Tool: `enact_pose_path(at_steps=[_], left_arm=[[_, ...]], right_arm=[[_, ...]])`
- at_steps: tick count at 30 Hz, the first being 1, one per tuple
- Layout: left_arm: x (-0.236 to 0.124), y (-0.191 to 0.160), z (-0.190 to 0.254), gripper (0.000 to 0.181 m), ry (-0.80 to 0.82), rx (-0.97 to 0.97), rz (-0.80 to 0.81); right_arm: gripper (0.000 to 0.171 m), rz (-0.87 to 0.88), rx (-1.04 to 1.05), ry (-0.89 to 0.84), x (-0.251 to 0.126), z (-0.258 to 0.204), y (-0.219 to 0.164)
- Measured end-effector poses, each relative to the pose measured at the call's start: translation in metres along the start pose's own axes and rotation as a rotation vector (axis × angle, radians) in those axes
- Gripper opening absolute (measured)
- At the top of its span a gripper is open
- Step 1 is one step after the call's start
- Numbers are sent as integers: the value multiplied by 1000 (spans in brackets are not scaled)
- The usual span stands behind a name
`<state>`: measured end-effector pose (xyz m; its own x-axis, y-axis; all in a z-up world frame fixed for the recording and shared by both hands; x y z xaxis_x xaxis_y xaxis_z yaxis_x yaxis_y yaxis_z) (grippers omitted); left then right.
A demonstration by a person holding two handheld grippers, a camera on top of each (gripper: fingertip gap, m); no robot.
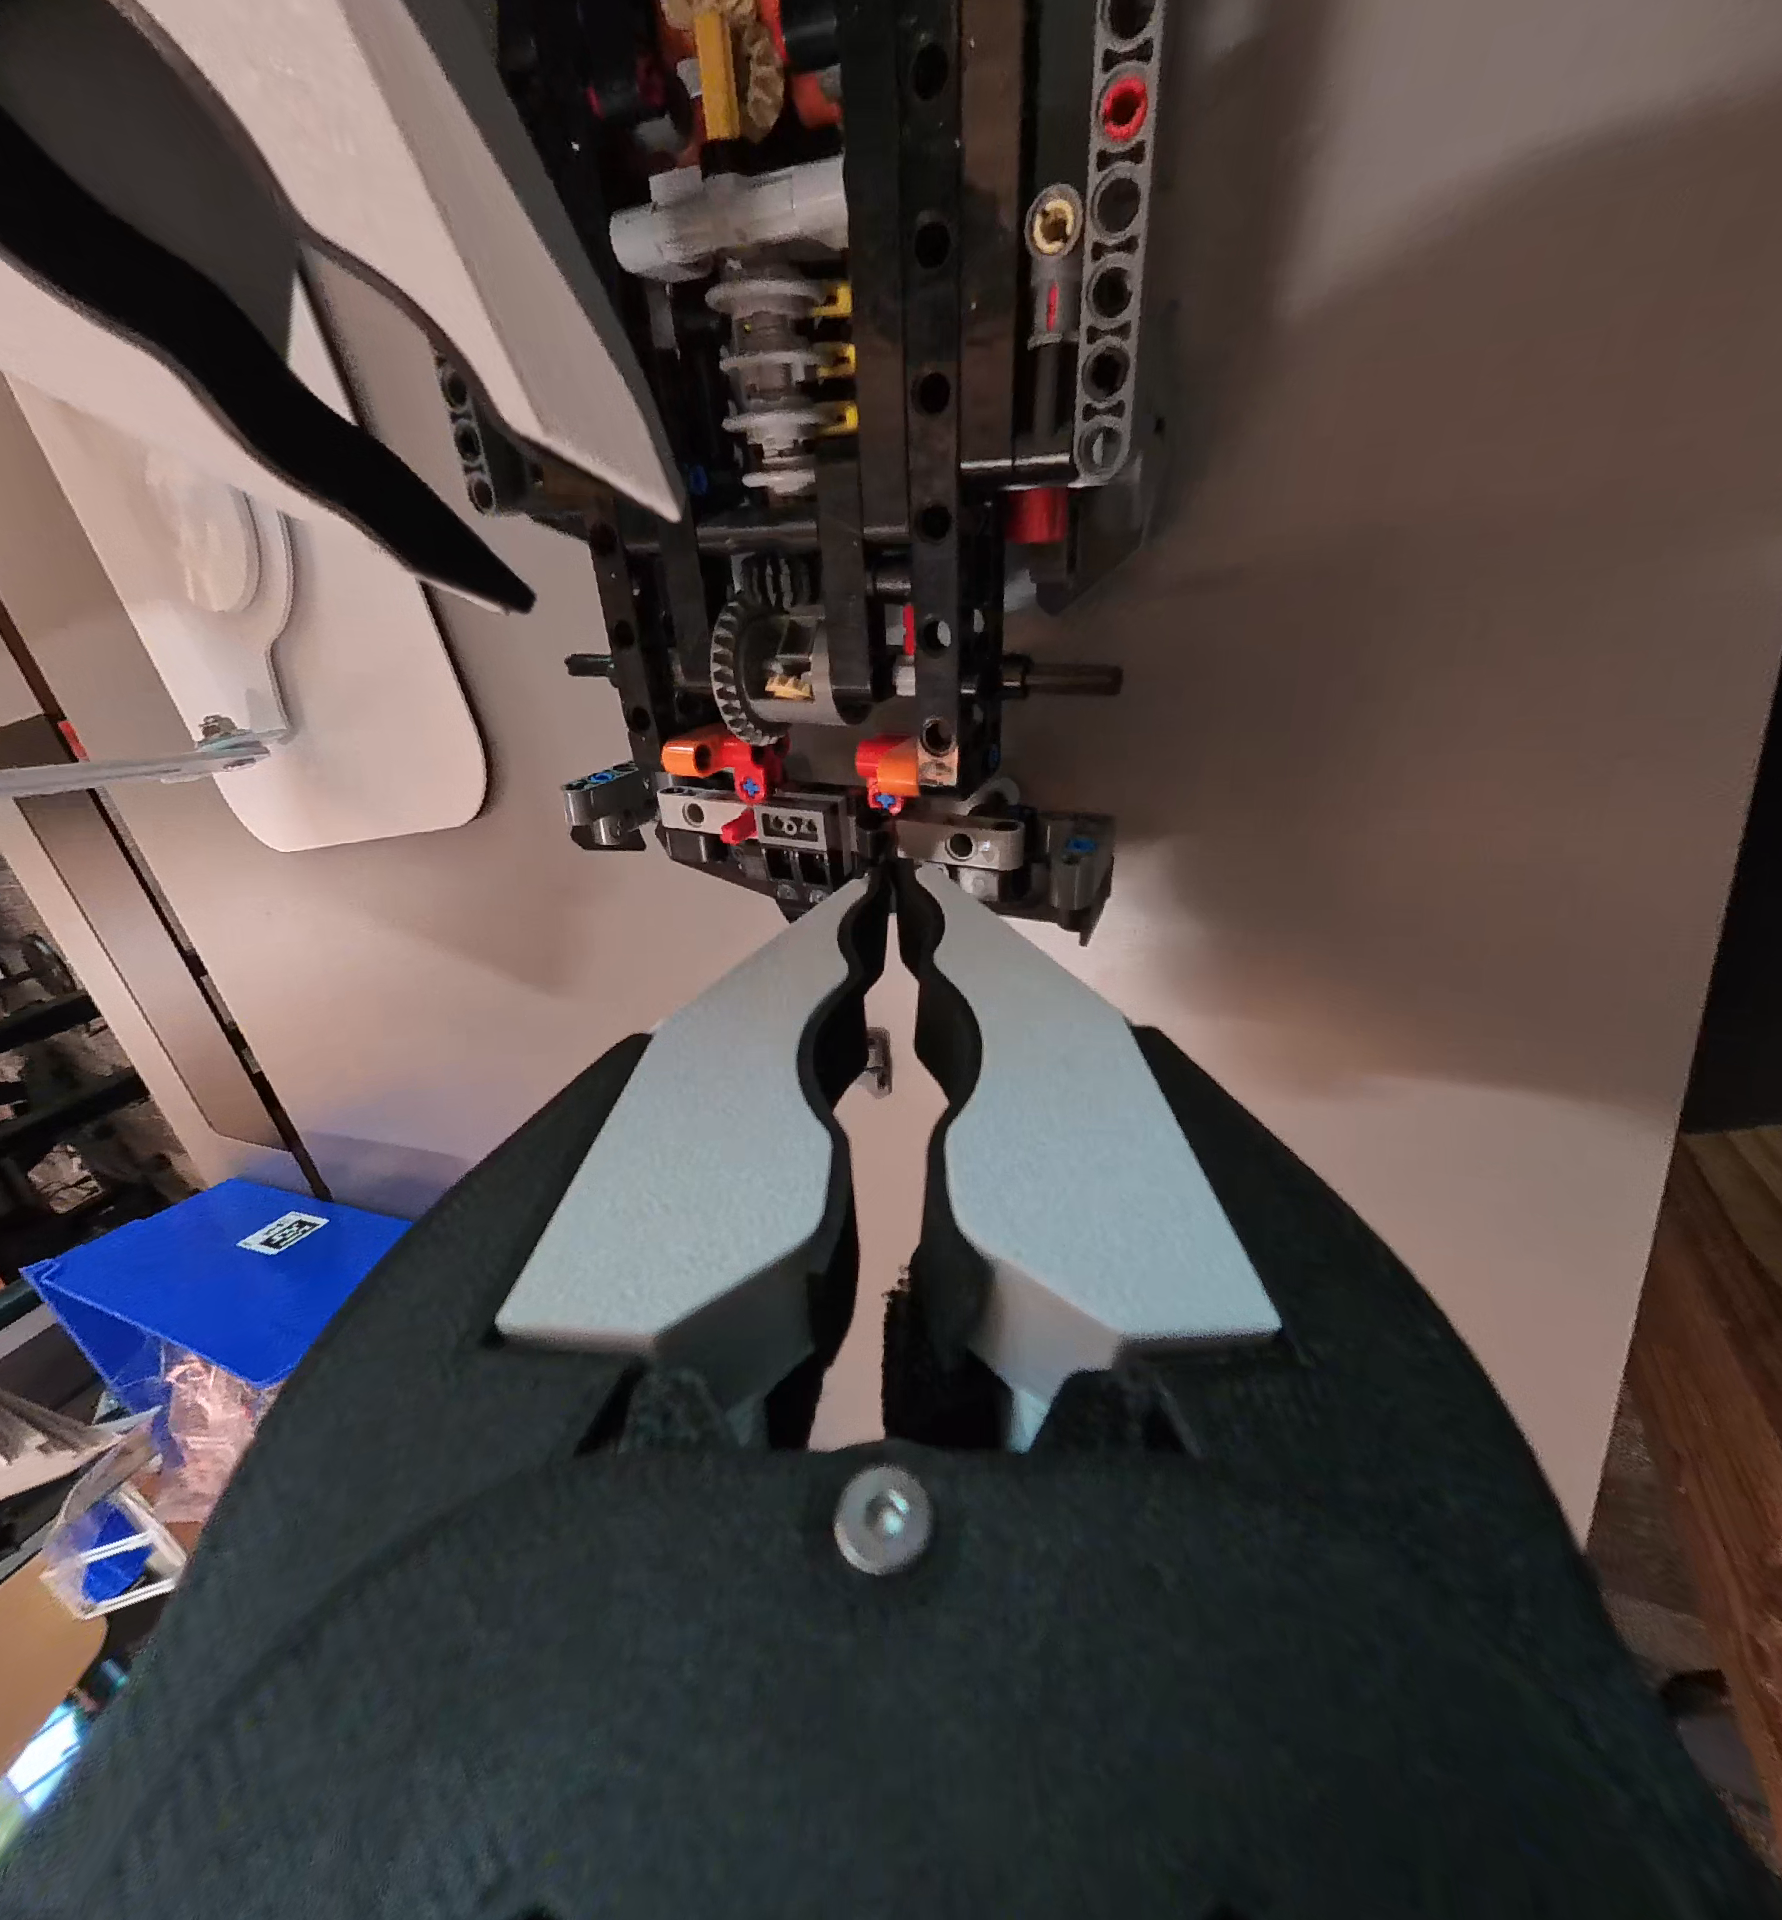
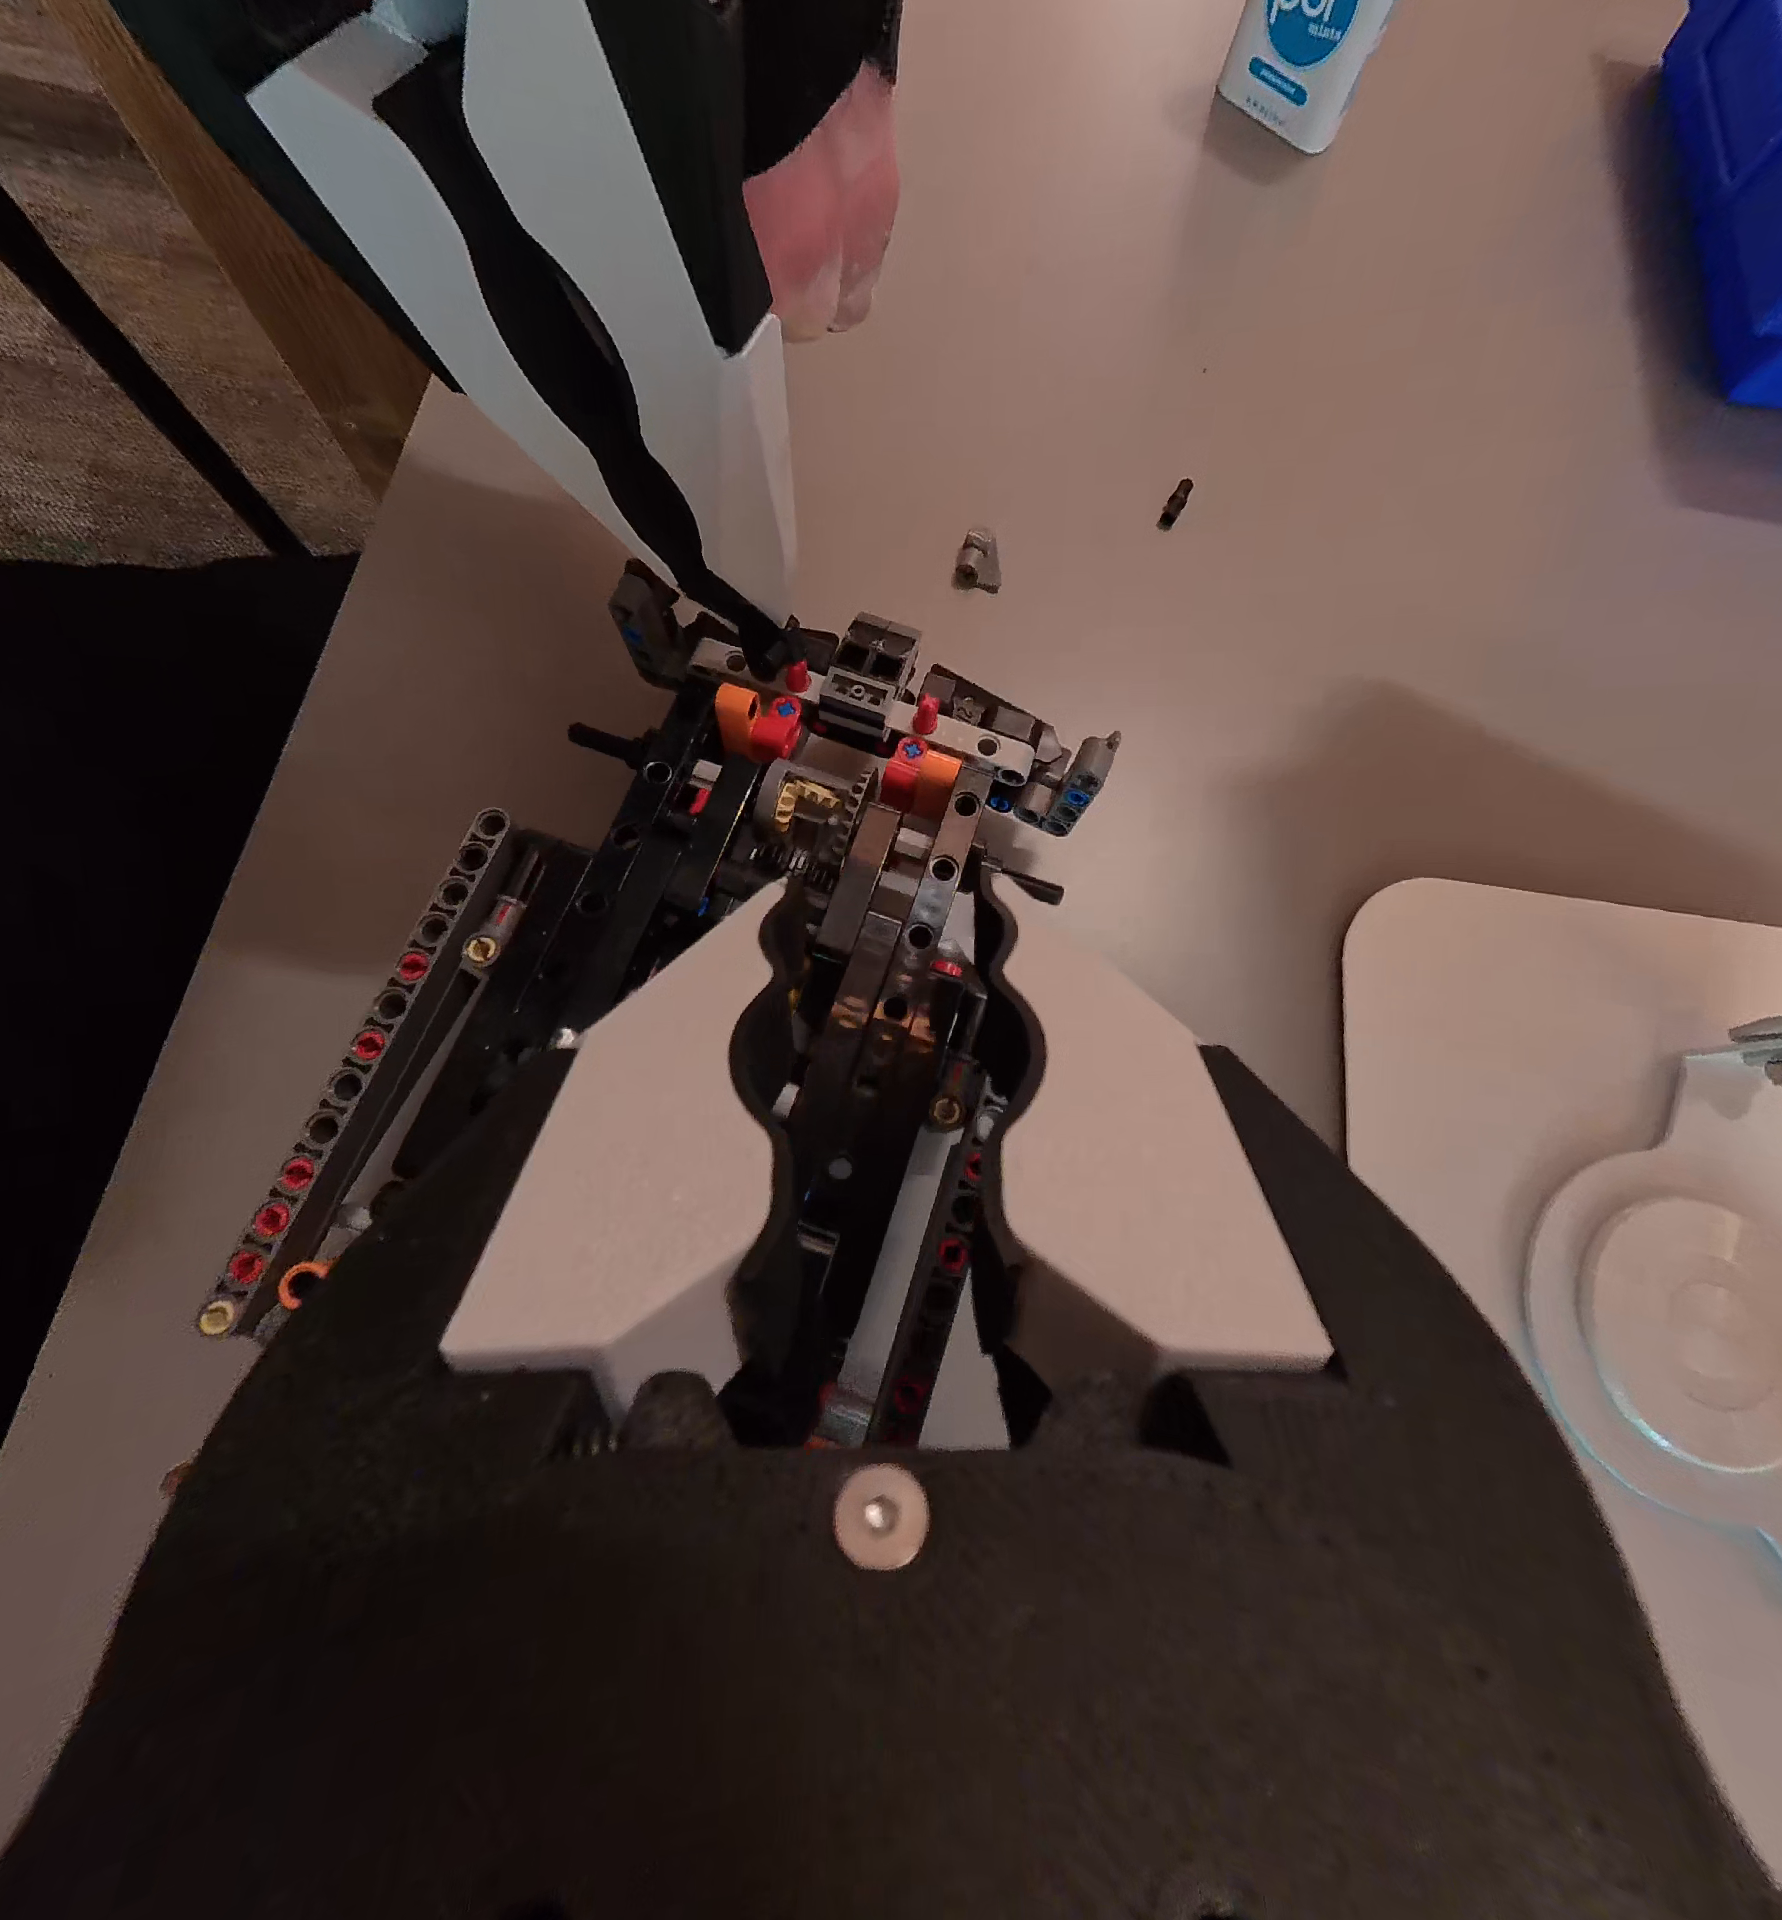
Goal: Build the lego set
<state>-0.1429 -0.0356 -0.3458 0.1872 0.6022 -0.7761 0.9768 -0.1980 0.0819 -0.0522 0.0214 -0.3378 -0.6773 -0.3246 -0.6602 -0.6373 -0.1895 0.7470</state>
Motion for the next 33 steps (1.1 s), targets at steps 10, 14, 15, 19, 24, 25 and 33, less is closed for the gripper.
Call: enact_pose_path(at_steps=[10, 14, 15, 19, 24, 25, 33], left_arm=[[3, 2, -6, 0, -77, 62, -32], [5, 3, -10, 0, -127, 89, -48], [5, 3, -11, 0, -140, 95, -51], [7, 4, -14, 0, -194, 108, -61], [8, 6, -17, 0, -261, 146, -75], [8, 6, -18, 0, -276, 152, -79], [12, 5, -23, 0, -385, 141, -55]], right_arm=[[29, -18, -4, 22, 10, 0, -4], [28, -7, 4, 40, 10, 0, -5], [28, -4, 6, 44, 10, 0, -5], [25, 8, 11, 62, 10, 0, -6], [25, 16, 16, 72, 10, 0, -6], [24, 17, 15, 73, 10, 0, -7], [21, 26, 19, 82, 10, 0, -8]])
Point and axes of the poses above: each gripper's, where its closed fingertips meet, x out along the fingers, y out of its top, z = x × y across the jaws, the point moved 4 cm from there along -x, back along the fingers, and after that the axes turned 13 degrees about y, right-handed, at the moved point
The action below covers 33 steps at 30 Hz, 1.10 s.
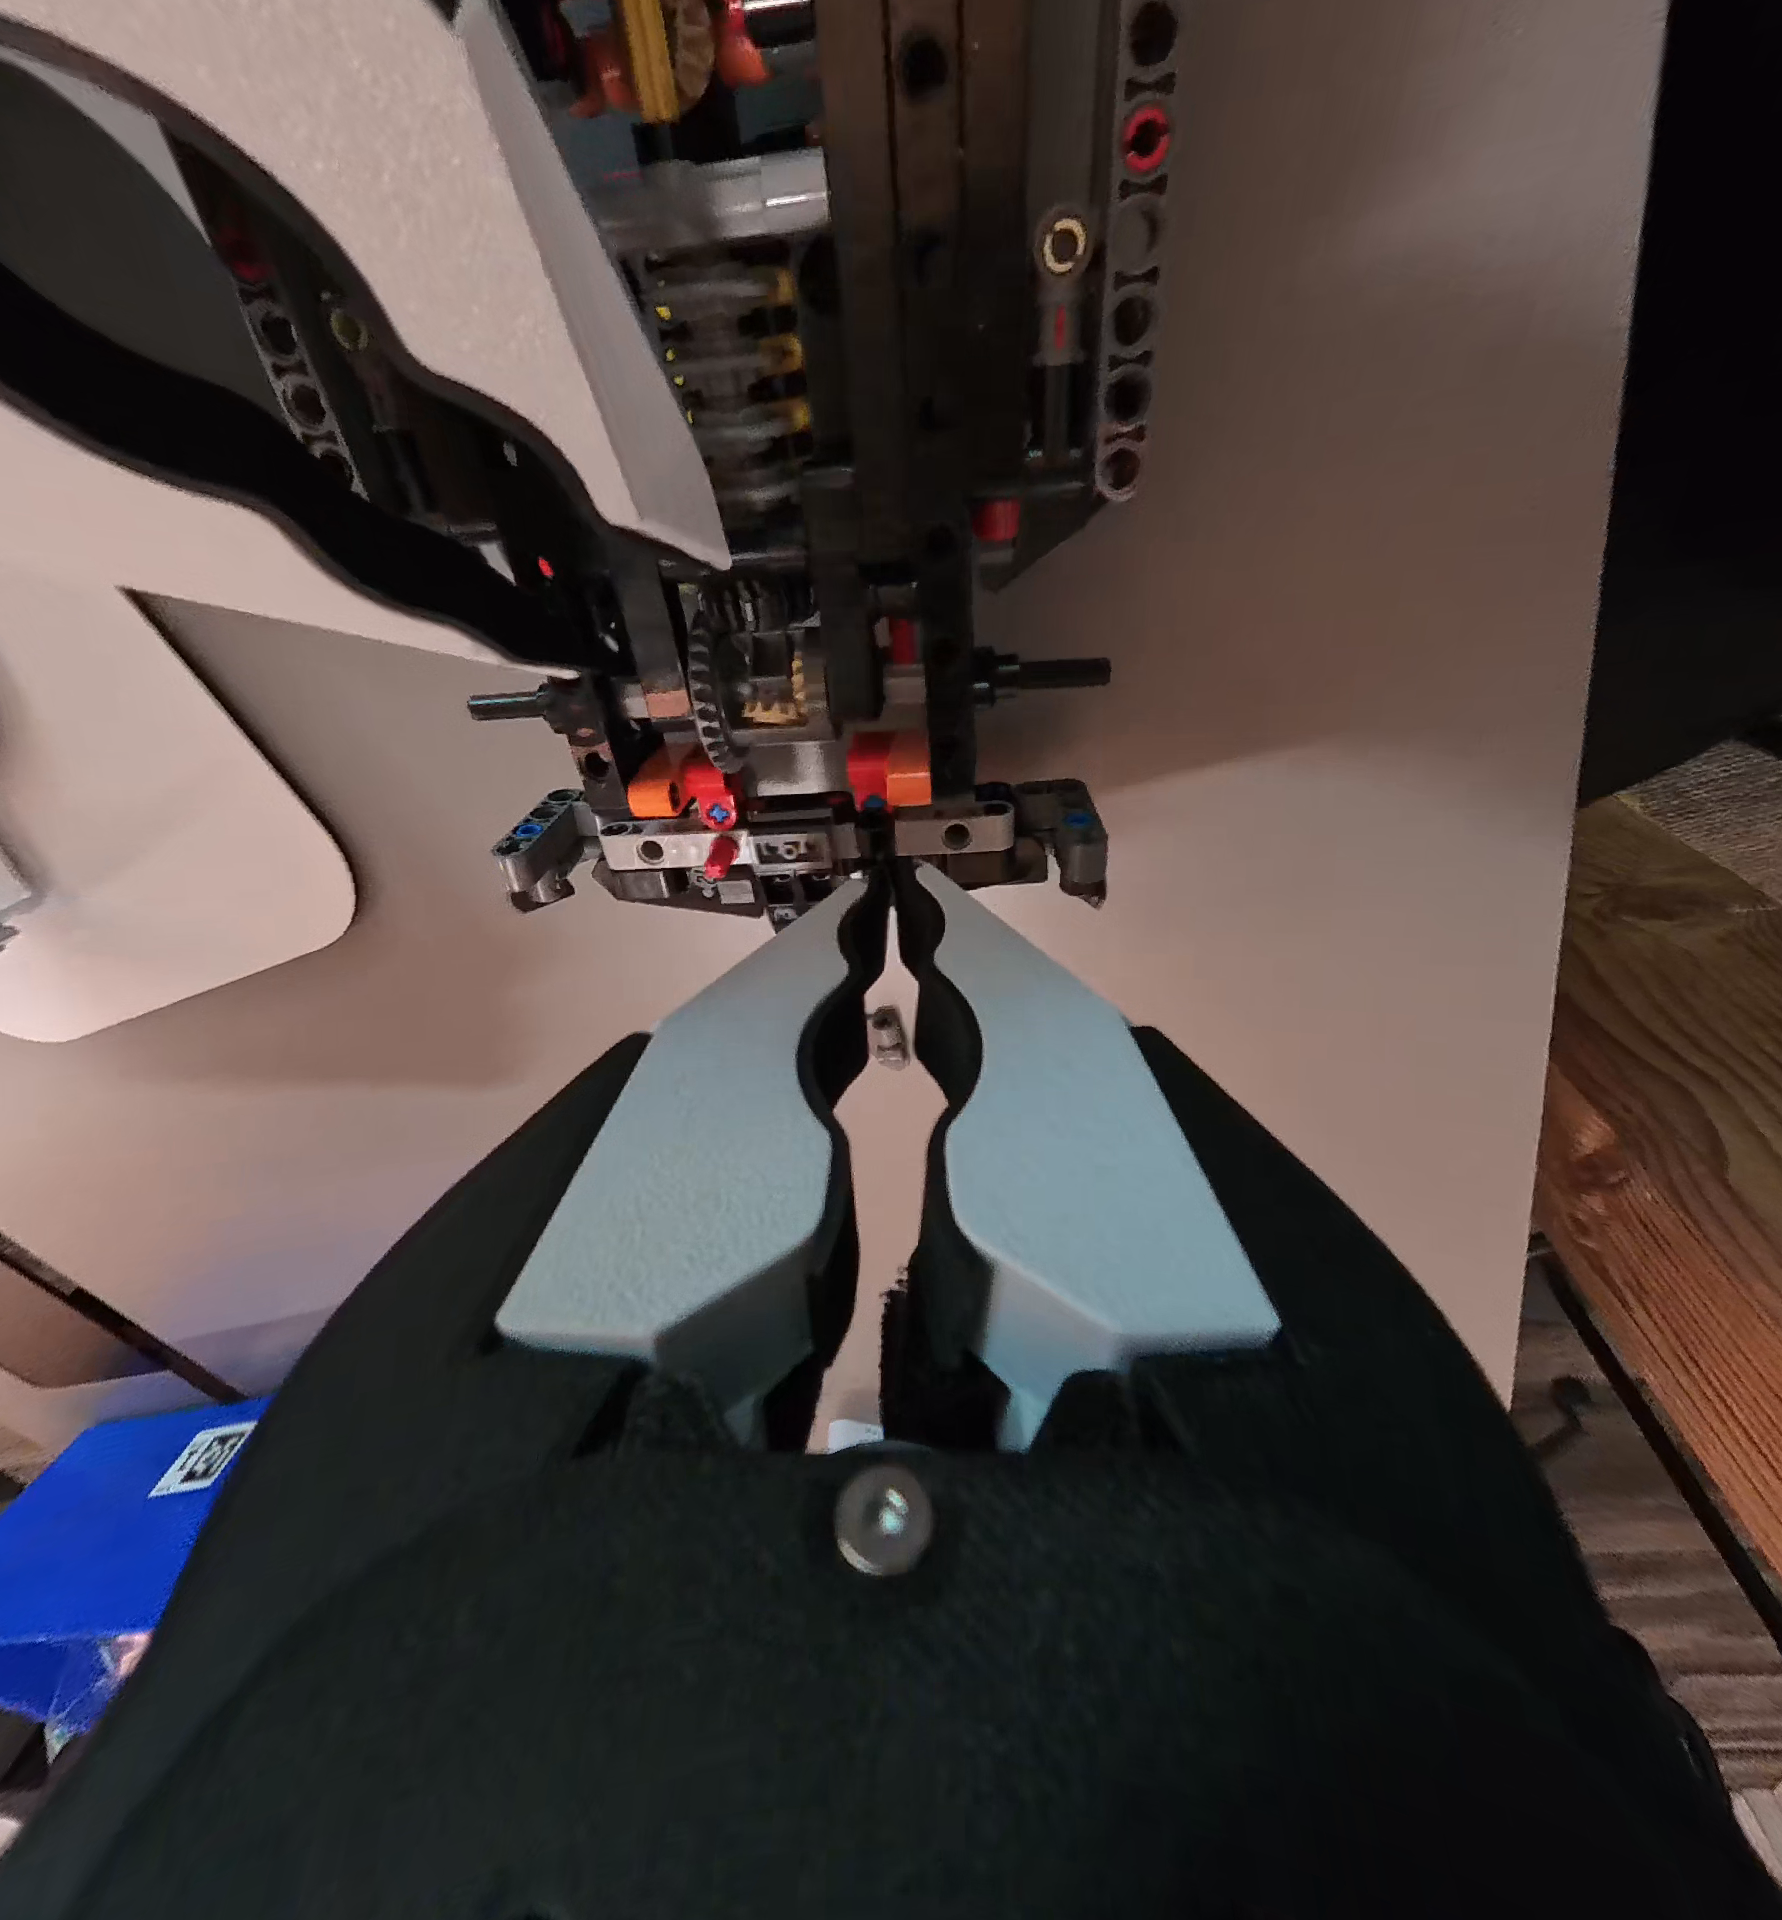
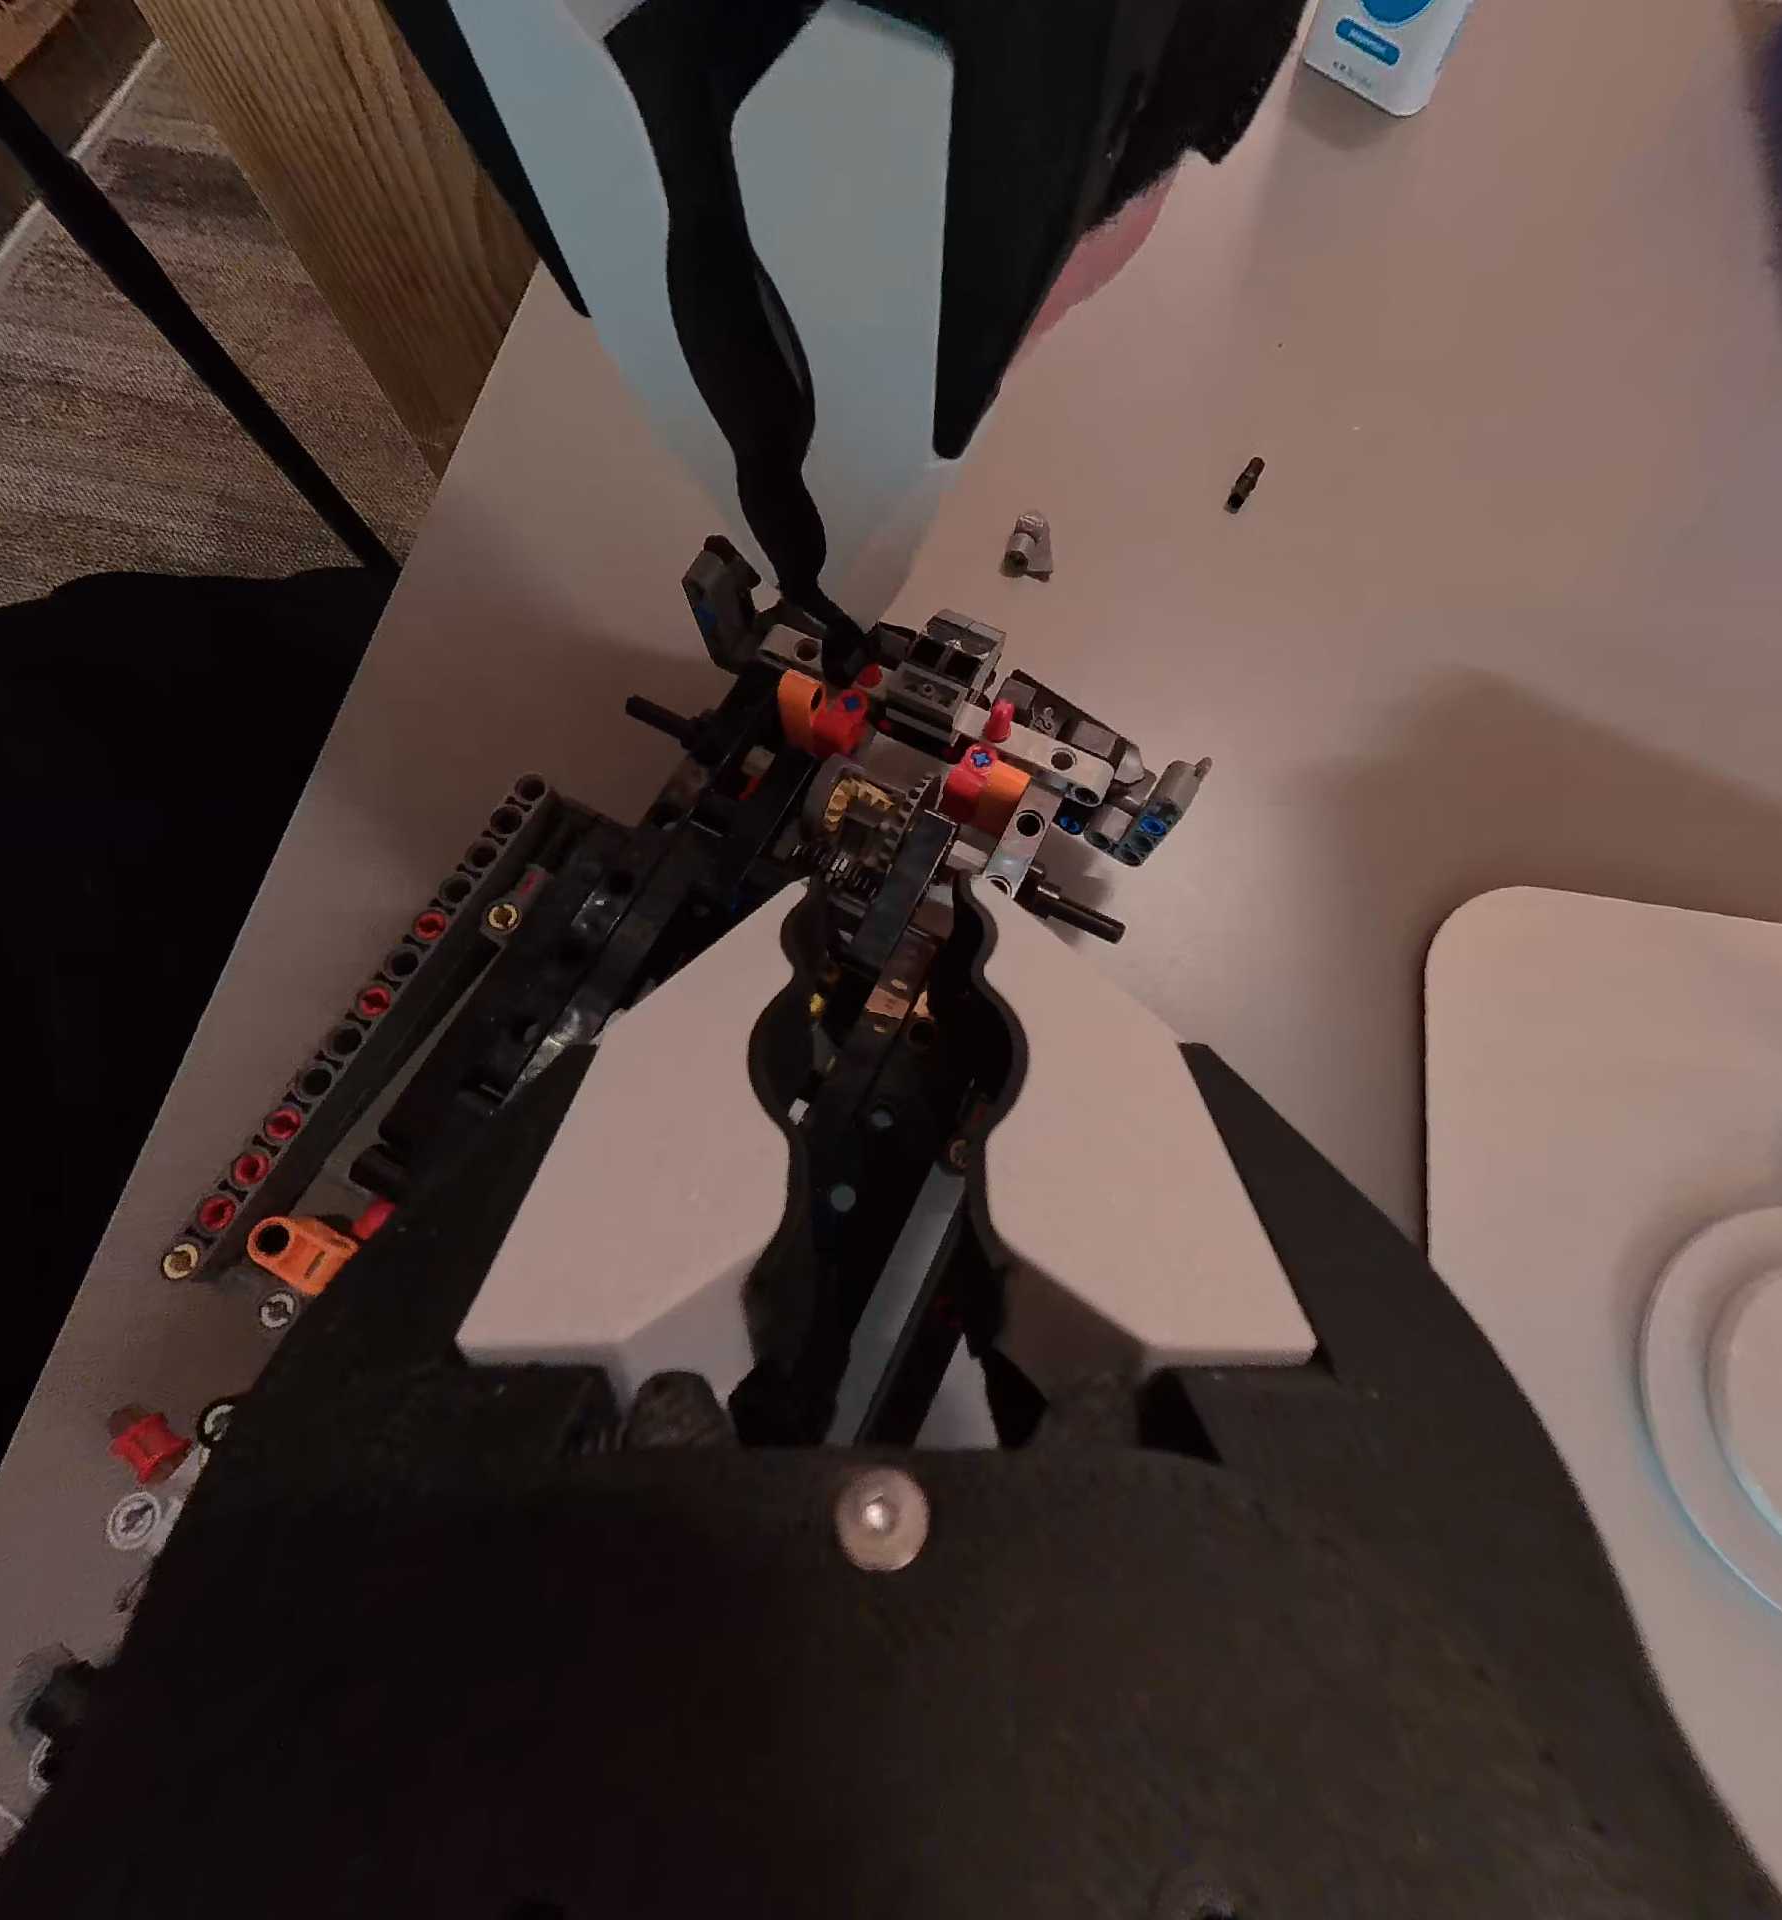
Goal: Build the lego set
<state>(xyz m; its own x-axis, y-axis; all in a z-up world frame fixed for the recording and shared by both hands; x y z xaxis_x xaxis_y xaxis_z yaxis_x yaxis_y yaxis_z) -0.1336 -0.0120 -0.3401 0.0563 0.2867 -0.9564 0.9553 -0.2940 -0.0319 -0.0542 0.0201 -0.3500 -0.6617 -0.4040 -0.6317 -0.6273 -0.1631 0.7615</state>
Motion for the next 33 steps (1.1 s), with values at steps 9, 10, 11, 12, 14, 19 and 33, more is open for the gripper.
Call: enact_pose_path(at_steps=[9, 10, 11, 12, 14, 19, 33], left_arm=[[1, 0, -4, 0, -84, 30, 1], [1, 1, -4, 0, -86, 32, 4], [1, 1, -5, 0, -87, 32, 8], [1, 2, -4, 0, -86, 34, 14], [2, 2, -4, 0, -83, 38, 17], [2, 1, -4, 0, -76, 27, 44], [2, -1, -2, 0, -35, 30, 82]], right_arm=[[20, 9, 8, 10, 0, 1, -1], [20, 10, 9, 12, 0, 1, -1], [20, 11, 10, 13, -1, 1, -1], [20, 12, 10, 15, -1, 1, -1], [20, 14, 11, 18, -1, 1, -1], [18, 17, 11, 19, -1, 2, -1], [17, 22, 14, 24, -1, 2, -2]])
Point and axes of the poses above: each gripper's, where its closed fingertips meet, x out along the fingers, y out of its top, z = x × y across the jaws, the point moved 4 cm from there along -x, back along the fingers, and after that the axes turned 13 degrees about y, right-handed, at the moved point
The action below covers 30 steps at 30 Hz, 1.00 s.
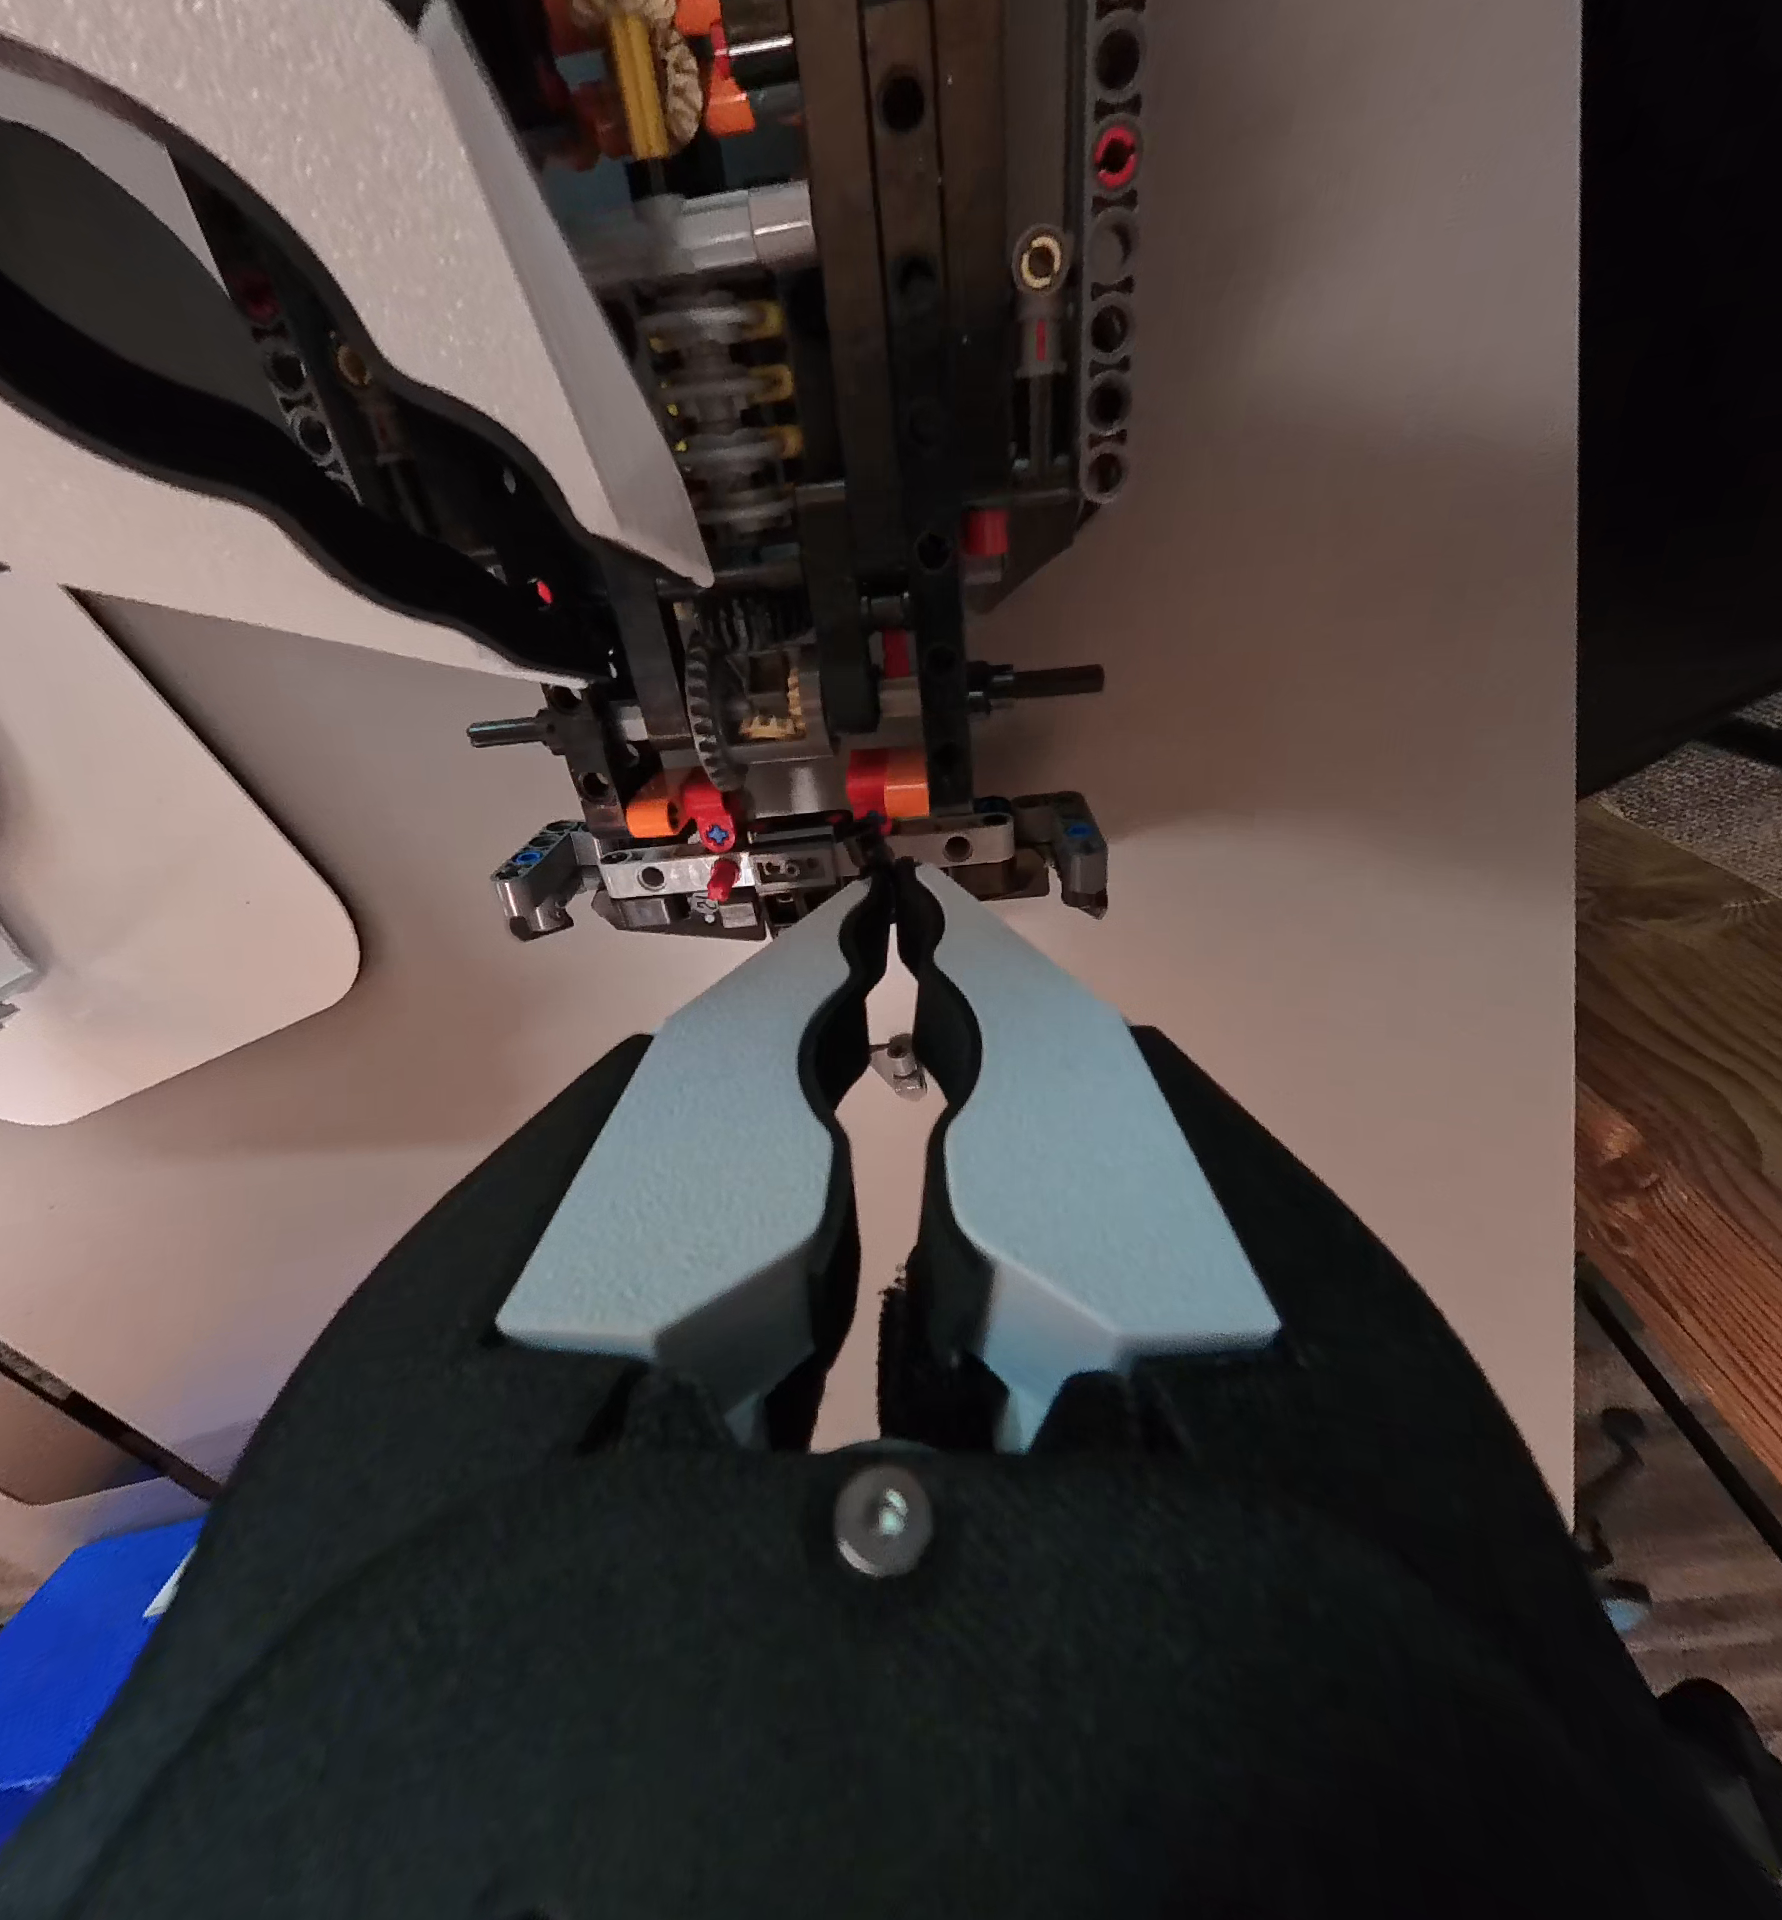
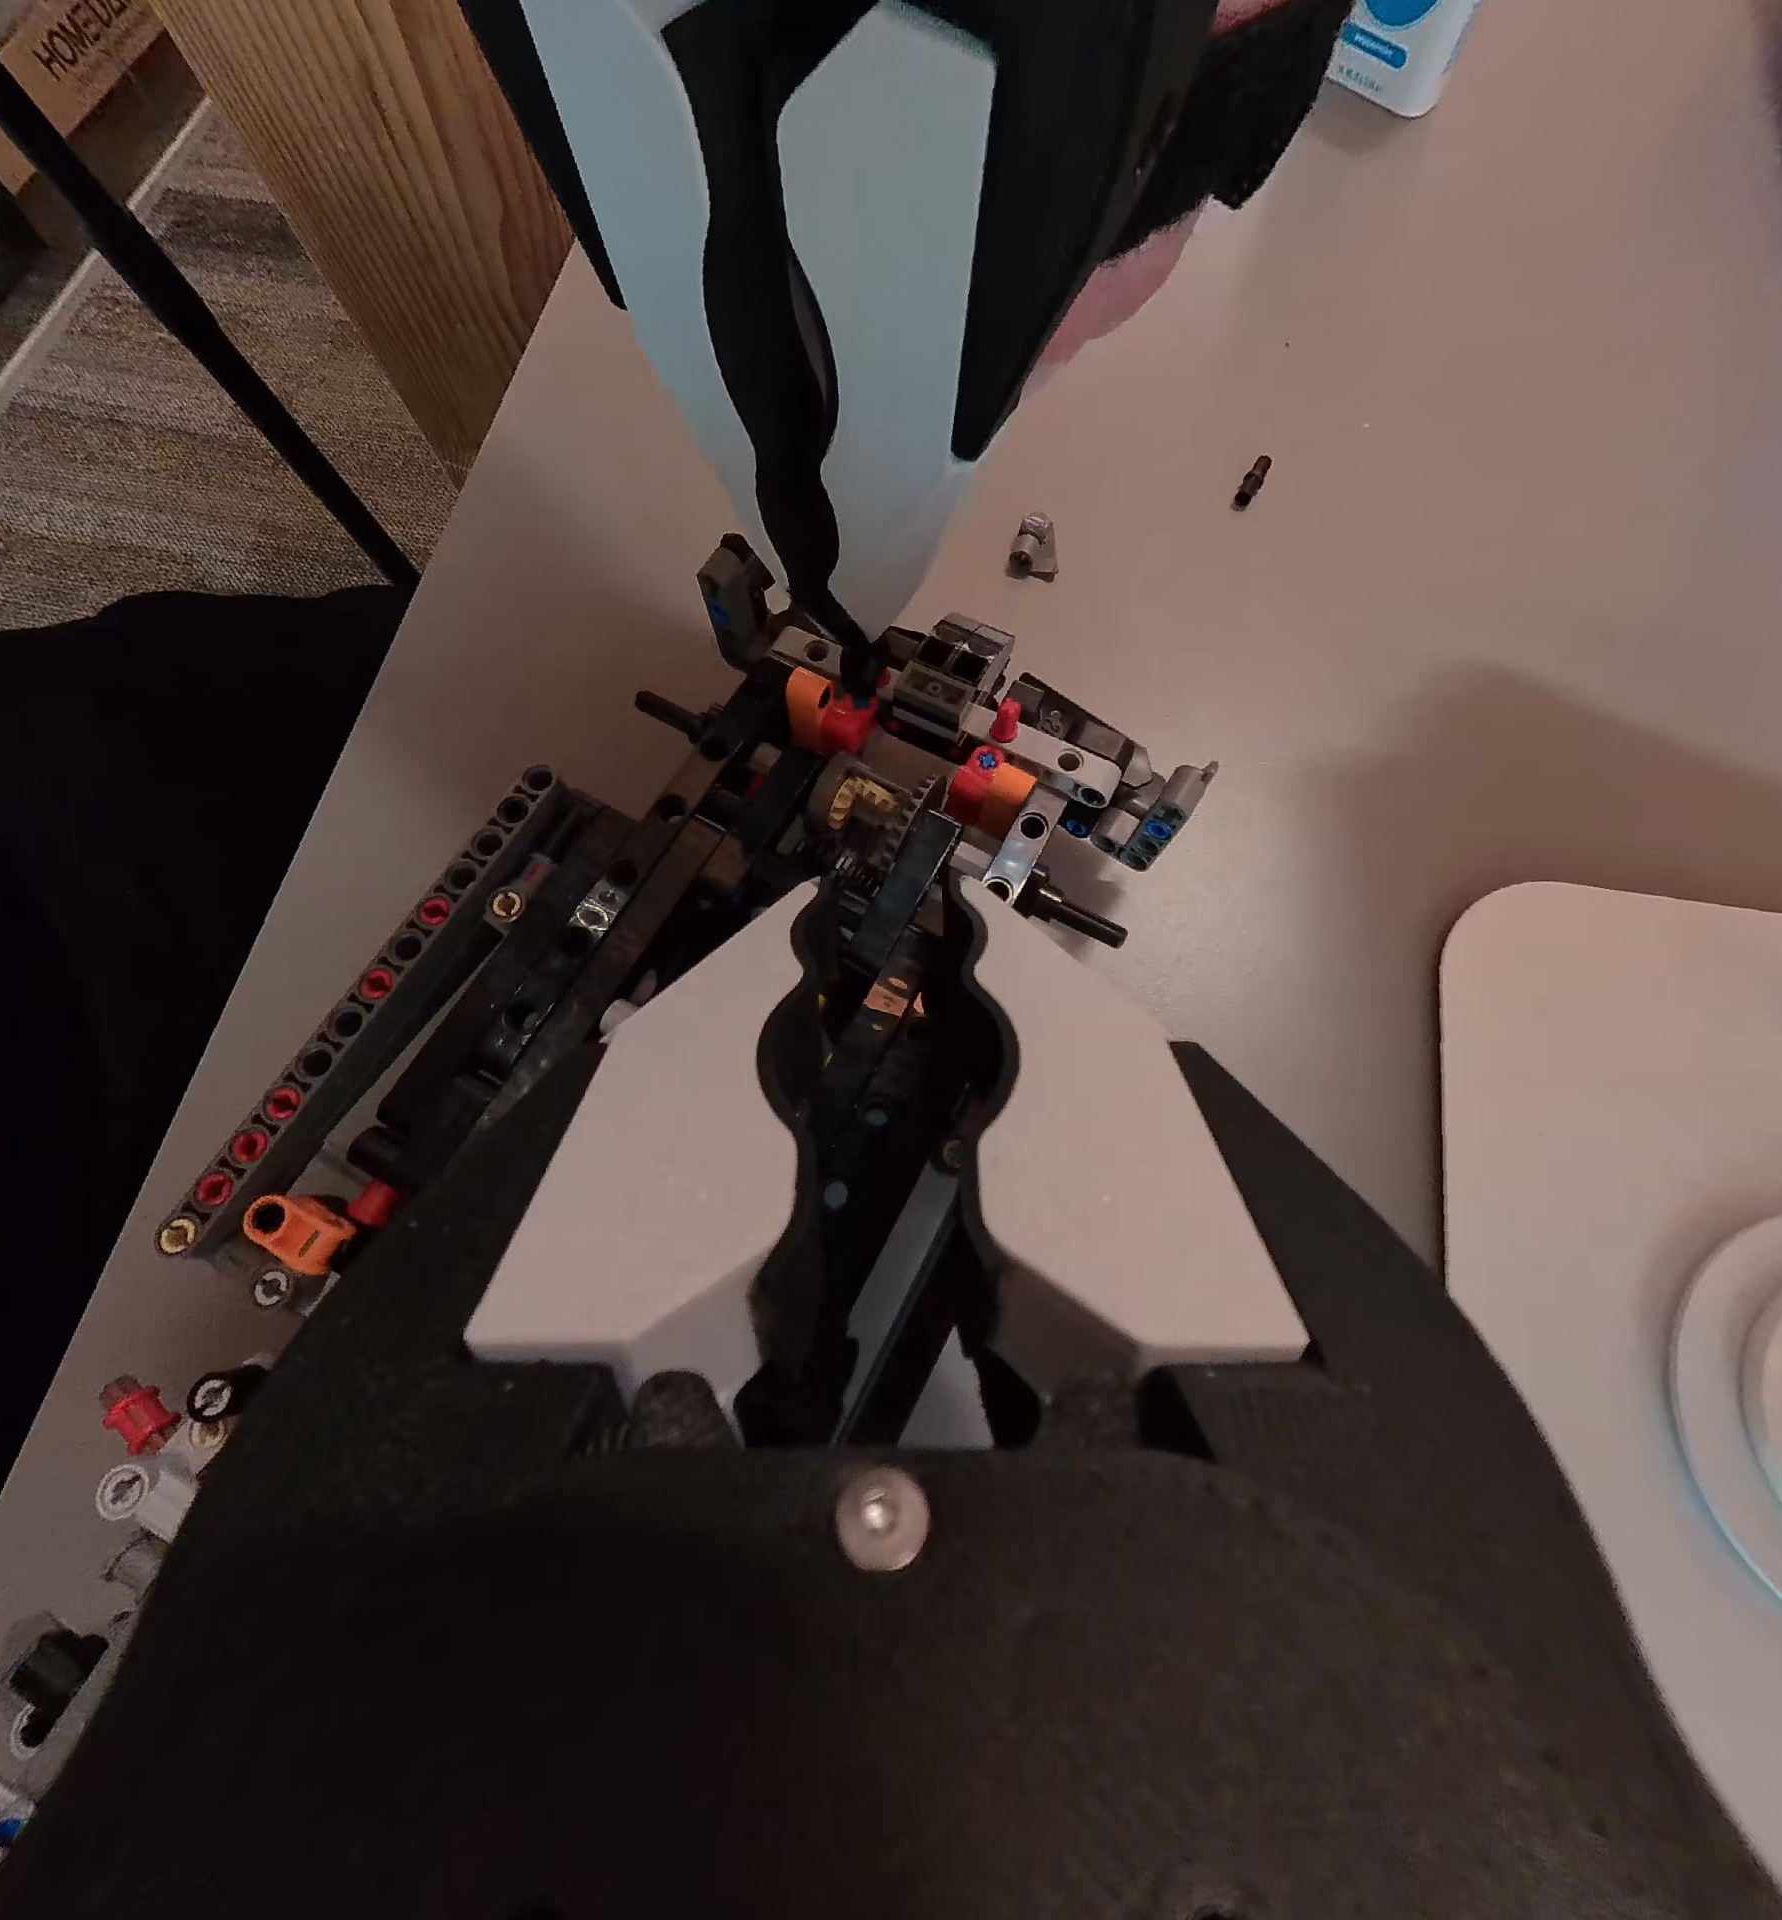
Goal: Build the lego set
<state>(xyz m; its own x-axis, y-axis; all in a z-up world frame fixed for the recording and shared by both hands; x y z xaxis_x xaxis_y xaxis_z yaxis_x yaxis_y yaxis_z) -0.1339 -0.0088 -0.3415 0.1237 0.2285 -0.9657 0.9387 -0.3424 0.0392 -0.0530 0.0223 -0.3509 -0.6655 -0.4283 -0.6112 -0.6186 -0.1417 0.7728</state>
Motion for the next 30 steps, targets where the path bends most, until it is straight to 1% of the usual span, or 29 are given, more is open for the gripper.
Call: enact_pose_path(at_steps=[5, 10, 17, 23, 26, 30], left_arm=[[0, 0, 0, 0, 10, -12, 13], [-1, -1, 1, 0, 54, -49, 11], [-10, -10, -1, 3, 222, -179, 48], [-11, -18, 8, 4, 319, -290, 87], [-8, -19, 12, 5, 366, -351, 132], [-7, -21, 16, 5, 448, -432, 217]], right_arm=[[17, 0, 4, 3, 0, 0, 0], [17, -2, 4, 1, 0, 0, 0], [16, 3, 6, 1, -1, 0, 0], [16, 9, 12, 5, -1, 0, 0], [17, 18, 5, -11, -4, 1, 3], [15, 49, -37, -34, -13, -5, 15]])
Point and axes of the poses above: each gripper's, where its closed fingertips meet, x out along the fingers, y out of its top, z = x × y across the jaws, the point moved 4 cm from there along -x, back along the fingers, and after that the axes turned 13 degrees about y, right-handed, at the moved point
